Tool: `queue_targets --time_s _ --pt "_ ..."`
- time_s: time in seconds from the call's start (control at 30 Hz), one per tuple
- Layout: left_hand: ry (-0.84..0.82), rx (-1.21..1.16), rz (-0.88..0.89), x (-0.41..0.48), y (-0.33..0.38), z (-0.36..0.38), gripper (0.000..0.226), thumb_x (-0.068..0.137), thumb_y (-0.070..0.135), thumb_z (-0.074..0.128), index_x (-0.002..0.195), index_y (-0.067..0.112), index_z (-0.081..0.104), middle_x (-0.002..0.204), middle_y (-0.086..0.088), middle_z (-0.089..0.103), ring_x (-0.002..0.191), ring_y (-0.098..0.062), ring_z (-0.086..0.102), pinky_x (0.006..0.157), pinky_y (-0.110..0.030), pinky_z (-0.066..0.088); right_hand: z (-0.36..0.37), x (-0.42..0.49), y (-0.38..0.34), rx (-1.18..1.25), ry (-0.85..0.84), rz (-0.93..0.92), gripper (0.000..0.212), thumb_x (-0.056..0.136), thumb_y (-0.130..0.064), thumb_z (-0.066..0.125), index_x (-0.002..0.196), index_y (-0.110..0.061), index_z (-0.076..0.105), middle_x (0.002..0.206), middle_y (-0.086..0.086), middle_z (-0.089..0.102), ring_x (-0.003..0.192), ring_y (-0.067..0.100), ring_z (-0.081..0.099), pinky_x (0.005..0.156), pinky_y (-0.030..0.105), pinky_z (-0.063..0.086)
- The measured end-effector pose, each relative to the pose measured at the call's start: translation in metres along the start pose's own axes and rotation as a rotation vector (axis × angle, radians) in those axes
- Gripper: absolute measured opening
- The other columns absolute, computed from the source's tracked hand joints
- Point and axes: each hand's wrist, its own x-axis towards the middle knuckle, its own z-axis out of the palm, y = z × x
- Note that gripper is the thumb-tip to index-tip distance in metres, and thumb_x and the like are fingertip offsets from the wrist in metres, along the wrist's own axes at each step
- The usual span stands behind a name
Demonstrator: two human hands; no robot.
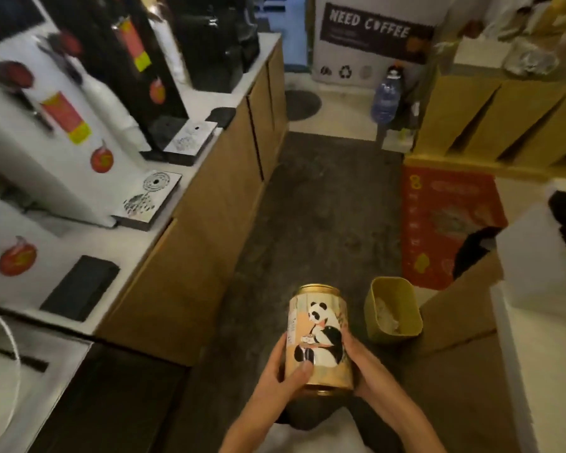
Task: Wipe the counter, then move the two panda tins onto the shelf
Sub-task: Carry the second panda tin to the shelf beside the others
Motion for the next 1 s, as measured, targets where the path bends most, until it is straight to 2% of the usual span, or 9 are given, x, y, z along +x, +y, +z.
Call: queue_targets --time_s 0.13,0.27,0.37,0.43,0.53,0.67,0.73,0.87,1.0 --pt "0.133 -0.03 0.173 0.006 0.061 -0.086 0.088 0.073 0.049 0.084 0.142 0.05 0.029 0.138 0.007 0.057 0.12 -0.016 0.063 0.1 -0.044 0.054 0.09 0.065 -0.066 -0.22 -0.18 -0.049 0.069 0.069 -0.068 0.073 0.13 -0.04 0.055 0.125 -0.004 0.07 0.113 0.021 0.068 0.088 0.047 0.058" --pt "0.266 -0.02 0.413 0.008 0.157 -0.17 0.085 0.079 0.045 0.08 0.144 0.051 0.025 0.136 0.013 0.059 0.121 -0.013 0.062 0.097 -0.037 0.056 0.208 0.122 -0.163 -0.392 -0.378 -0.214 0.07 0.078 -0.061 0.069 0.138 -0.031 0.049 0.129 -0.003 0.068 0.118 0.019 0.065 0.101 0.049 0.051" --pt "0.376 0.044 0.603 0.006 0.246 -0.222 0.088 0.073 0.058 0.078 0.142 0.056 0.024 0.142 0.013 0.053 0.123 -0.01 0.06 0.095 -0.032 0.057 0.296 0.152 -0.249 -0.502 -0.531 -0.355 0.065 0.083 -0.055 0.062 0.14 -0.028 0.047 0.132 -0.002 0.066 0.121 0.019 0.063 0.104 0.047 0.048" --pt "0.468 0.032 0.71 0.001 0.304 -0.252 0.091 0.068 0.063 0.079 0.141 0.058 0.024 0.143 0.012 0.051 0.121 -0.009 0.061 0.09 -0.028 0.058 0.354 0.163 -0.306 -0.587 -0.612 -0.474 0.055 0.085 -0.058 0.057 0.136 -0.038 0.049 0.131 -0.009 0.066 0.118 0.012 0.063 0.098 0.037 0.052" --pt "0.566 0.085 0.903 -0.012 0.387 -0.293 0.09 0.072 0.053 0.08 0.144 0.052 0.026 0.137 0.013 0.058 0.12 -0.011 0.062 0.086 -0.024 0.058 0.435 0.167 -0.386 -0.655 -0.752 -0.649 0.035 0.085 -0.061 0.055 0.12 -0.055 0.055 0.121 -0.018 0.069 0.106 0.003 0.068 0.074 0.018 0.057" --pt "0.746 0.199 1.136 -0.044 0.484 -0.332 0.083 0.078 0.036 0.078 0.138 0.058 0.025 0.143 0.006 0.055 0.124 -0.012 0.06 0.088 -0.019 0.055 0.534 0.161 -0.473 -0.697 -0.959 -0.869 0.05 0.082 -0.065 0.056 0.129 -0.048 0.052 0.12 -0.018 0.07 0.107 0.006 0.068 0.075 0.016 0.057" --pt "0.811 0.263 1.221 -0.062 0.524 -0.35 0.085 0.082 0.032 0.076 0.144 0.054 0.022 0.145 0.002 0.053 0.128 -0.015 0.057 0.093 -0.02 0.054 0.58 0.157 -0.511 -0.722 -1.086 -0.941 0.046 0.085 -0.062 0.053 0.129 -0.052 0.049 0.119 -0.02 0.07 0.107 0.003 0.068 0.075 0.014 0.056" --pt "0.989 0.385 1.27 -0.102 0.595 -0.388 0.089 0.075 0.047 0.08 0.137 0.065 0.019 0.142 0.019 0.054 0.125 0.0 0.056 0.086 -0.008 0.051 0.671 0.146 -0.578 -0.8 -1.305 -1.067 0.05 0.081 -0.065 0.058 0.127 -0.062 0.042 0.122 -0.026 0.066 0.11 -0.001 0.065 0.081 0.016 0.056" --pt "1.185 0.513 1.155 -0.14 0.661 -0.438 0.095 0.071 0.059 0.077 0.14 0.06 0.012 0.151 0.017 0.04 0.107 0.02 0.056 0.076 0.0 0.049 0.758 0.144 -0.622 -0.869 -1.39 -1.141 0.071 0.076 -0.062 0.063 0.14 -0.046 0.035 0.114 -0.02 0.07 0.098 -0.001 0.069 0.065 0.014 0.057"
